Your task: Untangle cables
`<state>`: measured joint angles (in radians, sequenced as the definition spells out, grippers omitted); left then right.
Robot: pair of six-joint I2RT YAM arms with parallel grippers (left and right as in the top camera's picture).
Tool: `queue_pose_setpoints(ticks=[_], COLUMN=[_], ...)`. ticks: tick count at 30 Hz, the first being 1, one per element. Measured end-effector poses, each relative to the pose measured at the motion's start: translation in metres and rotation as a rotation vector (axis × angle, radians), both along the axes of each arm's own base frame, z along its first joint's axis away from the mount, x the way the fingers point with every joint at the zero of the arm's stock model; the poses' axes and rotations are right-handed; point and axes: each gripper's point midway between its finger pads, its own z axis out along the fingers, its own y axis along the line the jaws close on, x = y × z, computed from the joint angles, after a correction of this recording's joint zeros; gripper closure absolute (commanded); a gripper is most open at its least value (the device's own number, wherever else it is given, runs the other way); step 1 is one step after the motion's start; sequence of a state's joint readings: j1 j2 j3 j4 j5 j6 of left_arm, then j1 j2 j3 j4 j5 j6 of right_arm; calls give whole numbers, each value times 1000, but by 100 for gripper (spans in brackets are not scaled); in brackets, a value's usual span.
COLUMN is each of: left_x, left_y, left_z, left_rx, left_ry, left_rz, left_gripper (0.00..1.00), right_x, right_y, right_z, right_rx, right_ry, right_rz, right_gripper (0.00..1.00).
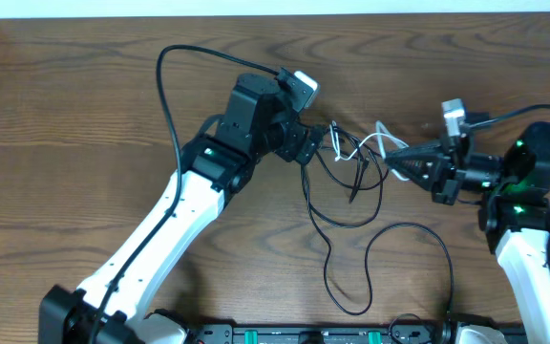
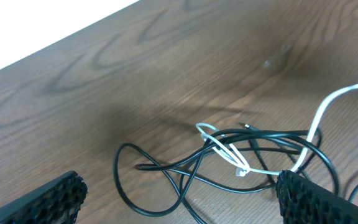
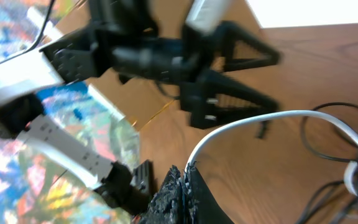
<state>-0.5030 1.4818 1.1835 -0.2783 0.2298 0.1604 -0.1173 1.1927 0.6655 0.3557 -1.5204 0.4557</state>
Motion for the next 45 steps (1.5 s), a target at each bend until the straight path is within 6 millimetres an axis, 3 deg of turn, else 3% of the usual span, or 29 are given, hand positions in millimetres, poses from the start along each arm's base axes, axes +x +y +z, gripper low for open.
queue_pose_setpoints(ticks=[8, 18, 21, 25, 29, 36, 45], left_x=[15, 69, 82, 88, 86, 72, 19], left_y=[0, 17, 20, 18, 10, -7, -10], left_z=[-33, -1, -13, -50, -76, -85, -123], left_rx=[50, 20, 29, 66, 67, 20, 38], left_ry=[41, -185, -189, -127, -68, -1, 268], left_rz=[31, 194, 221, 220, 178, 79, -35], left_gripper=[2, 2, 2, 2, 3, 2, 2], right_x=[9, 11, 8, 6, 6, 6, 7], right_y=[9, 14, 20, 23, 24, 24, 24], right_z=[-6, -20, -21, -21, -21, -21, -22], right_rx=[-18, -33, -38, -41, -42, -43, -45], right_ry=[16, 111, 106, 97, 91, 90, 93], right_rz=[-49, -77, -57, -47, -44, -47, -50], right_gripper=[99, 99, 99, 99, 99, 99, 99])
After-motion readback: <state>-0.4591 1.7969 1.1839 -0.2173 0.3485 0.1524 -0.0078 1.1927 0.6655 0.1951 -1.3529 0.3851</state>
